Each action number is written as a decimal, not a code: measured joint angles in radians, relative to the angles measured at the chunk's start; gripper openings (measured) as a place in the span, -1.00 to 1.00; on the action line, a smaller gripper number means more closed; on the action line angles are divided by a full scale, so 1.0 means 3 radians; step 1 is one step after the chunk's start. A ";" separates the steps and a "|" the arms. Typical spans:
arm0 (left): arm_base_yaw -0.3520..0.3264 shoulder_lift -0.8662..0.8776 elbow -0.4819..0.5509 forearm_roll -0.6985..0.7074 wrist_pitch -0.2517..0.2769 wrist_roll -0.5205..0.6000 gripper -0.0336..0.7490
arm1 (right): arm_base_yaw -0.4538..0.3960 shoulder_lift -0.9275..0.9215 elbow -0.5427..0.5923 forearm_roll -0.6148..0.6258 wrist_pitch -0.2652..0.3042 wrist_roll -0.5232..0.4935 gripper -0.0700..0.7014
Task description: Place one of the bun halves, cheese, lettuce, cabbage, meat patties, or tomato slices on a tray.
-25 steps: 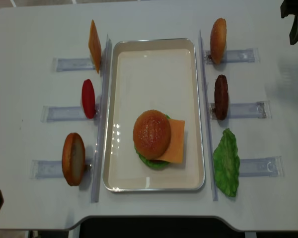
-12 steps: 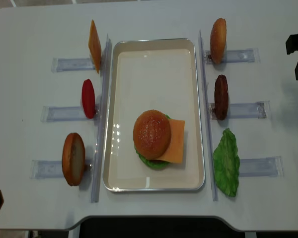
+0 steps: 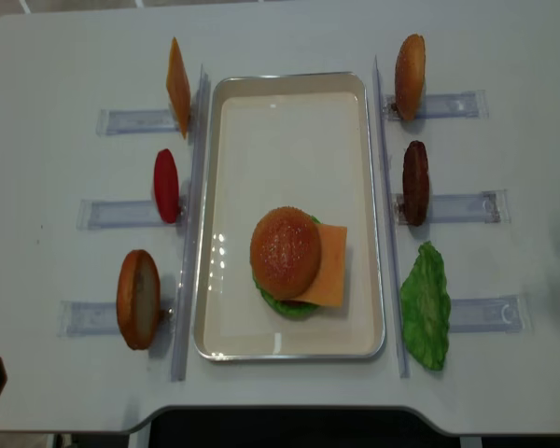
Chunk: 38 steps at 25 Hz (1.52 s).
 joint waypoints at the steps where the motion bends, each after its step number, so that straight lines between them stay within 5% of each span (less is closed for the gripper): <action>1: 0.0000 0.0000 0.0000 0.0000 0.0000 0.0000 -0.91 | 0.0000 -0.0124 0.0065 0.0000 0.0003 0.0001 0.14; 20: 0.0000 0.0000 0.0000 -0.0003 0.0000 0.0000 -0.91 | 0.0000 -0.2795 0.0975 0.0003 -0.0066 0.0066 0.14; 38: 0.0000 0.0000 0.0000 -0.0006 0.0000 0.0000 -0.91 | 0.0000 -0.3773 0.1259 0.0003 -0.0241 -0.0059 0.08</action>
